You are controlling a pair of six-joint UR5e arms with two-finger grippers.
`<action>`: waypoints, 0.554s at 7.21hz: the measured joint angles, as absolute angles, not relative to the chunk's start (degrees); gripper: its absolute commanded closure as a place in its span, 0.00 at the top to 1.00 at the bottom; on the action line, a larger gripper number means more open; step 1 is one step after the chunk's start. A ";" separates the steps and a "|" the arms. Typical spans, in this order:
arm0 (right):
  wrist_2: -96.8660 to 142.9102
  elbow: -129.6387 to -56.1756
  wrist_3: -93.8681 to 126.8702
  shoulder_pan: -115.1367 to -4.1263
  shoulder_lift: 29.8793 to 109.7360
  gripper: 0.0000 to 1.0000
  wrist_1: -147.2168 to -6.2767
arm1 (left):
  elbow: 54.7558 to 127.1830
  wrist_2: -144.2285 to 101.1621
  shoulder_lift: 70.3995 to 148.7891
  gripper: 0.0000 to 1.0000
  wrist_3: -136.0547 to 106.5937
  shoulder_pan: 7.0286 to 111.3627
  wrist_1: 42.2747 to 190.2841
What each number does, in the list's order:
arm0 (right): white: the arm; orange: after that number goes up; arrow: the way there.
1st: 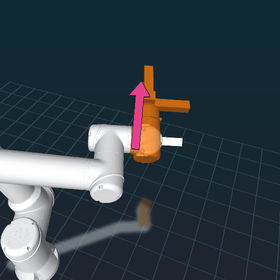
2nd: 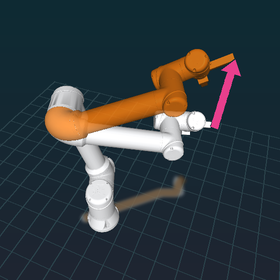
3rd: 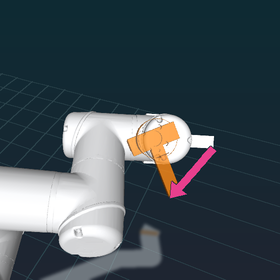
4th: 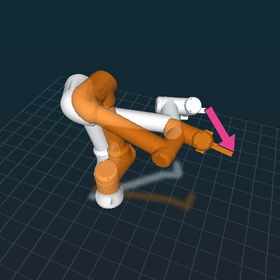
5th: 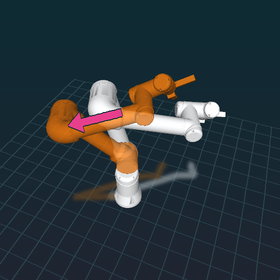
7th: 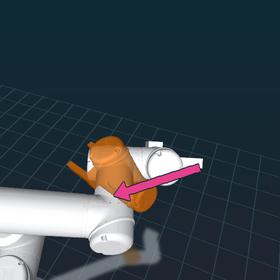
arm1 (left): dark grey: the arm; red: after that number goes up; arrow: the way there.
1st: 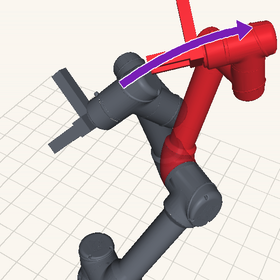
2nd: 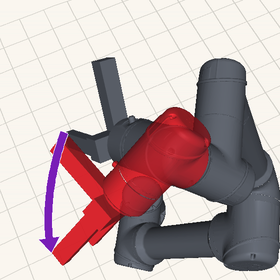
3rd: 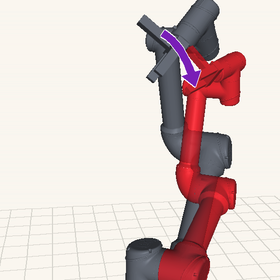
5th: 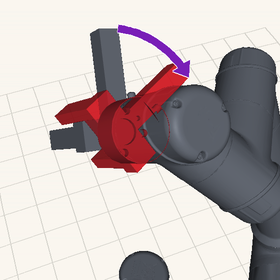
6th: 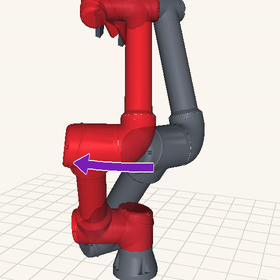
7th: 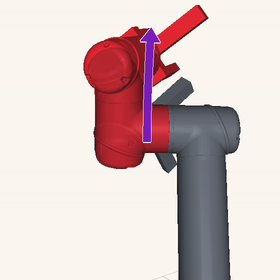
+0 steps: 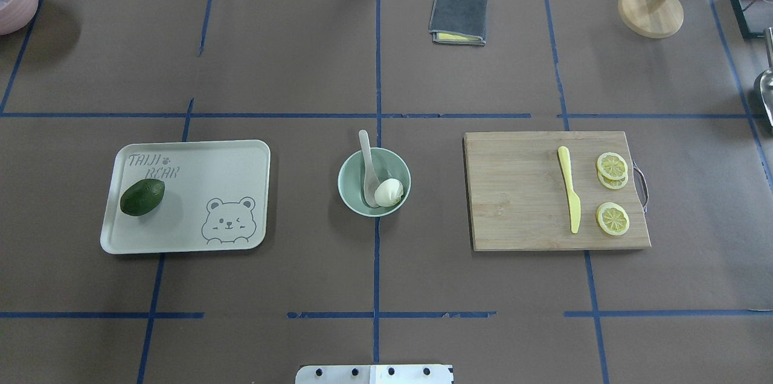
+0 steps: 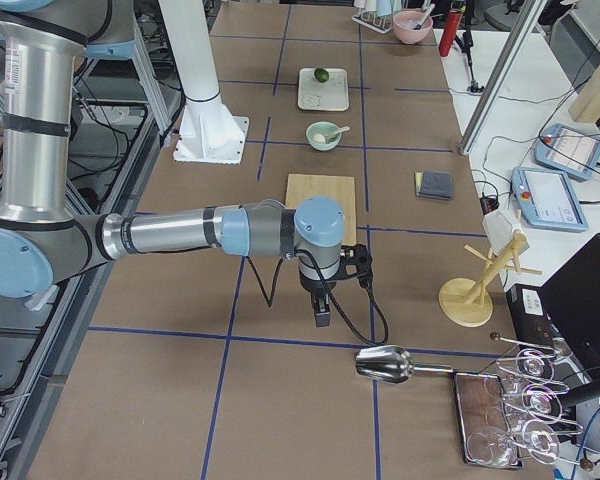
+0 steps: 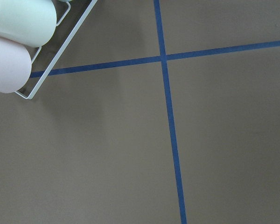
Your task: Put spoon and bun in bowl
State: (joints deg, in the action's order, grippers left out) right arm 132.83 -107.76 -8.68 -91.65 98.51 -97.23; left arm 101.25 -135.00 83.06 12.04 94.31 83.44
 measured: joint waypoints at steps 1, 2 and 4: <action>132.56 -107.85 -8.70 -91.65 98.54 1.00 -97.25 | 101.25 -135.00 83.06 1.00 12.04 94.31 83.40; 132.43 -107.85 -8.70 -91.67 98.58 1.00 -97.22 | 101.25 -135.00 83.06 1.00 12.04 94.31 83.36; 132.39 -107.69 -8.70 -91.67 98.61 1.00 -97.06 | 101.25 -135.00 83.06 1.00 12.04 94.31 83.32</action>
